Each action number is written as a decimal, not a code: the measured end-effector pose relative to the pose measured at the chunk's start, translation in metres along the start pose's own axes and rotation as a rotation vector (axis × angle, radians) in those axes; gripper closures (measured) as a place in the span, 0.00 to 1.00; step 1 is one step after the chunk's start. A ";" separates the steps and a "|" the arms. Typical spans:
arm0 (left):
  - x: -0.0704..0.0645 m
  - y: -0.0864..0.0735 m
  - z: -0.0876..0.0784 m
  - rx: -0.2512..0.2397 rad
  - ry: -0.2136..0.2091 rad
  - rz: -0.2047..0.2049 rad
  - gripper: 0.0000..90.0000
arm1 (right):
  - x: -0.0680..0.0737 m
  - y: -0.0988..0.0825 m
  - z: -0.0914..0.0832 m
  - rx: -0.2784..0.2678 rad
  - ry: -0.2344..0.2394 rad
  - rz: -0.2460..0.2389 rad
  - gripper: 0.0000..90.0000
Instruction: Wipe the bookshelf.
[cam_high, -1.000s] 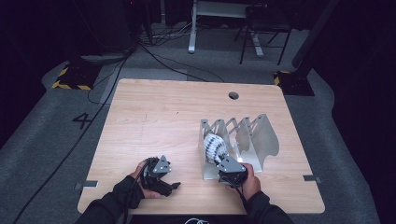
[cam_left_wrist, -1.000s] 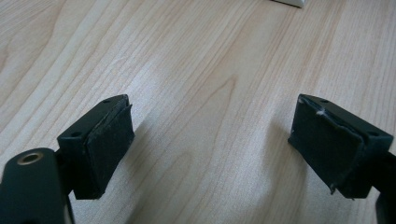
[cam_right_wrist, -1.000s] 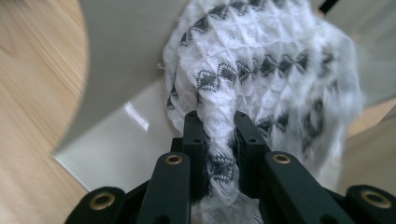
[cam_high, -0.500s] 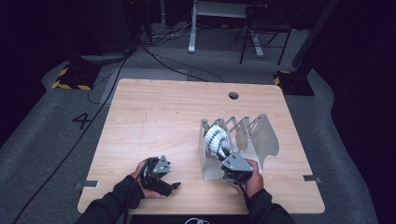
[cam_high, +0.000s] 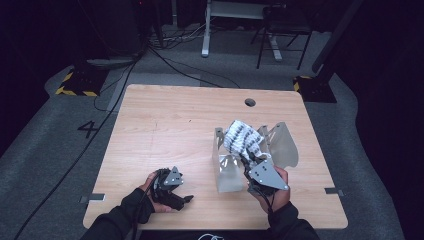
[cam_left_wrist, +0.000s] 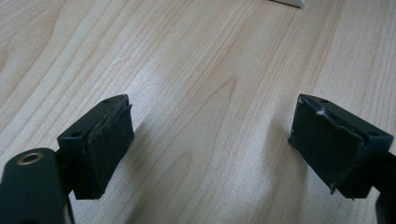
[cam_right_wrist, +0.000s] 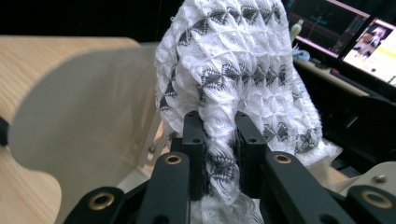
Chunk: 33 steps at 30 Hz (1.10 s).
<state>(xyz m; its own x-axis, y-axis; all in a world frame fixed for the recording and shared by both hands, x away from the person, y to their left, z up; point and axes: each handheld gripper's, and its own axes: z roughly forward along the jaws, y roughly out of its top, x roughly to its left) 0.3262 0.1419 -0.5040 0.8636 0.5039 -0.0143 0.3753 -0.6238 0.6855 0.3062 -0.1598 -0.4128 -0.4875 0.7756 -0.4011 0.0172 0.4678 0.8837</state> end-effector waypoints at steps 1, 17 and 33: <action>0.000 0.000 0.000 0.000 0.000 0.000 0.15 | 0.002 -0.003 0.003 0.022 0.007 -0.009 0.86; 0.000 0.000 0.000 -0.001 0.000 0.000 0.15 | 0.026 -0.065 0.055 0.346 0.164 -0.024 0.86; 0.000 0.000 0.000 0.000 0.000 0.000 0.15 | 0.013 -0.020 0.041 0.151 0.127 0.020 0.86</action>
<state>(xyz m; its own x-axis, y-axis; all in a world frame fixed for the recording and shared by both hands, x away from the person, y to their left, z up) 0.3262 0.1418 -0.5040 0.8636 0.5041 -0.0142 0.3752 -0.6235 0.6859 0.3349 -0.1412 -0.4455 -0.5919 0.7300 -0.3417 0.1541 0.5186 0.8410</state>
